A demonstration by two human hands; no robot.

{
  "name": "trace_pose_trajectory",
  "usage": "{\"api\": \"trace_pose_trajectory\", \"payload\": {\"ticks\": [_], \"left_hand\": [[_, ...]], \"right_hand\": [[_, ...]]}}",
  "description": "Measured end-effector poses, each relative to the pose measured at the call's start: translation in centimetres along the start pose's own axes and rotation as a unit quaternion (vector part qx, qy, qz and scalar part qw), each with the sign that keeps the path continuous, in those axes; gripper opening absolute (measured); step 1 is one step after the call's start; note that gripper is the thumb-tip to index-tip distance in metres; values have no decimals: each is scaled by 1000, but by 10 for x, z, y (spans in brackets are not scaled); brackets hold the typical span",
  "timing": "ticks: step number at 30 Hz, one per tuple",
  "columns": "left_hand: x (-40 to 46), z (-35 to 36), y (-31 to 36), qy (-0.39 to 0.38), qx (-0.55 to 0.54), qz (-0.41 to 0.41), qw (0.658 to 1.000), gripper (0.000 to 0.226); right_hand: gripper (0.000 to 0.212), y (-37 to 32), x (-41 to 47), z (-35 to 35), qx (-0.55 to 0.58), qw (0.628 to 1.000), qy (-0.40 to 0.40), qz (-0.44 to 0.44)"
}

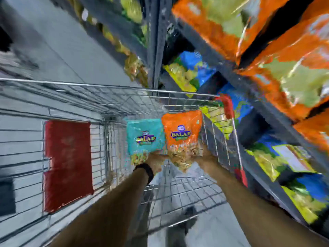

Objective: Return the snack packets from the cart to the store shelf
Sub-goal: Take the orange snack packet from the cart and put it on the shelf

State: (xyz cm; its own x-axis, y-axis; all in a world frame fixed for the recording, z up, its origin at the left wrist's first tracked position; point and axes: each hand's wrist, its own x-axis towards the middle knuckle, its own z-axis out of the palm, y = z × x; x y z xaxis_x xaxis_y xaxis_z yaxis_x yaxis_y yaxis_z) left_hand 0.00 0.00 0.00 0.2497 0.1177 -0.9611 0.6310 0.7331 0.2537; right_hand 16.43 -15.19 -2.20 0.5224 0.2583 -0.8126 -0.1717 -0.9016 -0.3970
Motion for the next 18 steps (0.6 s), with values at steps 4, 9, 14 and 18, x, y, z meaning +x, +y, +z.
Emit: {"api": "trace_pose_trajectory", "payload": {"ticks": [4,9,14,18], "left_hand": [[19,22,-5,-20,38,1,999,36],[33,42,-13,4,26,57,998,55],[12,43,-13,6,44,72,996,47],[-32,32,-8,-9,57,85,995,51]], "right_hand": [[53,-8,14,-4,15,999,-3,38],[37,-9,15,3,67,997,-6,40],[18,-10,2,2,103,994,-6,29],[23,-26,-40,-6,107,994,-21,18]]}}
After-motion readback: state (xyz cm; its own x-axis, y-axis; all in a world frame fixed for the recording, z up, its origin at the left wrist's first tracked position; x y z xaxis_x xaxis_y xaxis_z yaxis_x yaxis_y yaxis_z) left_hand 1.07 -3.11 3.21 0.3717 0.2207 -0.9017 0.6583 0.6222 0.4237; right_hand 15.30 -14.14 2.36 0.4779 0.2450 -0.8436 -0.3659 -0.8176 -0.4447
